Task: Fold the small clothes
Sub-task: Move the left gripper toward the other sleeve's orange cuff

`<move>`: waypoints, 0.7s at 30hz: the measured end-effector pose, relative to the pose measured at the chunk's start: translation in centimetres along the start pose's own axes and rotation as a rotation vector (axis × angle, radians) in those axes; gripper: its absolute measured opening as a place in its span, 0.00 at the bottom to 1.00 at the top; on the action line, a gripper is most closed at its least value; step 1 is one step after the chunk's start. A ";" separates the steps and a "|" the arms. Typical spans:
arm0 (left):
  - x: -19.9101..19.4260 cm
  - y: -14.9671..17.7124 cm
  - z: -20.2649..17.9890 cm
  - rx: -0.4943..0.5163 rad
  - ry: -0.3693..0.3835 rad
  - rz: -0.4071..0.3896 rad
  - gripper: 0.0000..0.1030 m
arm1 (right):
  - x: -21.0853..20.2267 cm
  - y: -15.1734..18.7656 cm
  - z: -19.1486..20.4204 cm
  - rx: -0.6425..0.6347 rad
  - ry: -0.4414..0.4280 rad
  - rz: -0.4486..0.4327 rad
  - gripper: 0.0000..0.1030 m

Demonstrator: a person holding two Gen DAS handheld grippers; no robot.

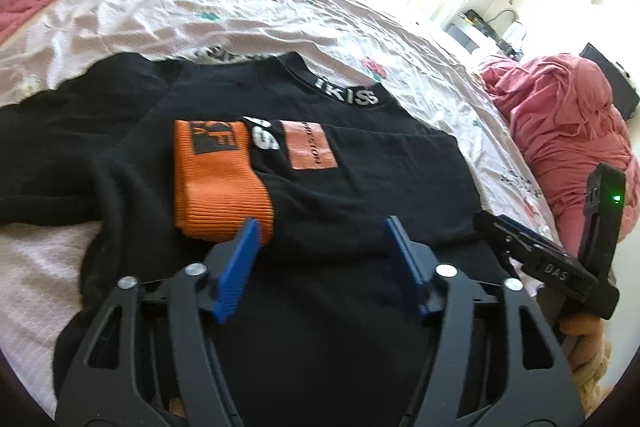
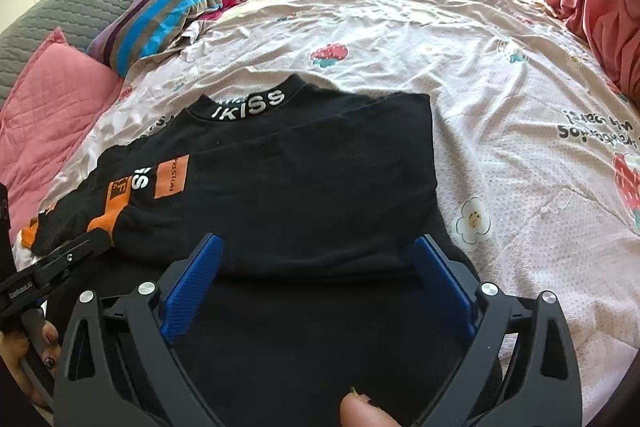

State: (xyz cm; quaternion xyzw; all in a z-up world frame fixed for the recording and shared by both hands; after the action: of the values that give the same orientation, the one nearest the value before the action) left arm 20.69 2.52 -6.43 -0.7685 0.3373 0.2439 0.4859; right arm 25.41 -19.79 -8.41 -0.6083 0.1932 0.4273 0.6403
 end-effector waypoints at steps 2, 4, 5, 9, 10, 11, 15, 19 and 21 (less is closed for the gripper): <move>-0.5 0.0 0.2 -0.008 -0.009 -0.014 0.66 | -0.3 -0.1 0.0 0.005 -0.007 -0.009 0.94; -1.1 -0.2 0.5 -0.011 -0.027 -0.035 0.72 | -0.5 -0.1 0.0 0.010 -0.022 -0.016 0.94; -1.4 -0.2 0.6 -0.011 -0.033 -0.043 0.75 | -0.7 -0.2 0.1 0.010 -0.027 -0.021 0.95; -2.5 -0.5 1.0 -0.020 -0.053 -0.072 0.89 | -1.2 -0.4 0.6 -0.005 -0.032 -0.039 0.95; -2.7 -0.6 1.1 -0.022 -0.059 -0.077 0.90 | -1.3 -0.5 0.7 -0.008 -0.033 -0.043 0.95; -2.9 -0.6 1.2 -0.023 -0.069 -0.084 0.91 | -1.4 -0.5 0.8 -0.012 -0.033 -0.047 0.95; -3.8 -0.7 1.7 -0.033 -0.091 -0.102 0.91 | -1.9 -0.7 1.3 -0.025 -0.036 -0.061 0.95; -4.7 -0.8 2.4 -0.047 -0.115 -0.118 0.91 | -2.4 -0.9 2.2 -0.044 -0.041 -0.079 0.96; -4.9 -0.9 2.7 -0.053 -0.125 -0.118 0.91 | -2.6 -1.0 2.6 -0.054 -0.045 -0.087 0.96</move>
State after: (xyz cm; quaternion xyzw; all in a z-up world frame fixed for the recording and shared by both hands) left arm 17.97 6.64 -3.56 -0.7829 0.2538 0.2713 0.4990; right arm 24.03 -18.00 -5.26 -0.6232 0.1404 0.4178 0.6460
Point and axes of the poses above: each gripper's, at about its wrist camera, not at the fingertips, and x roughly the way its jaws point, z to its left, y to its underside, the point moved 6 cm from there along x, roughly the way its jaws point, and after that the axes turned 1 degree about -x, right-handed, at the moved point
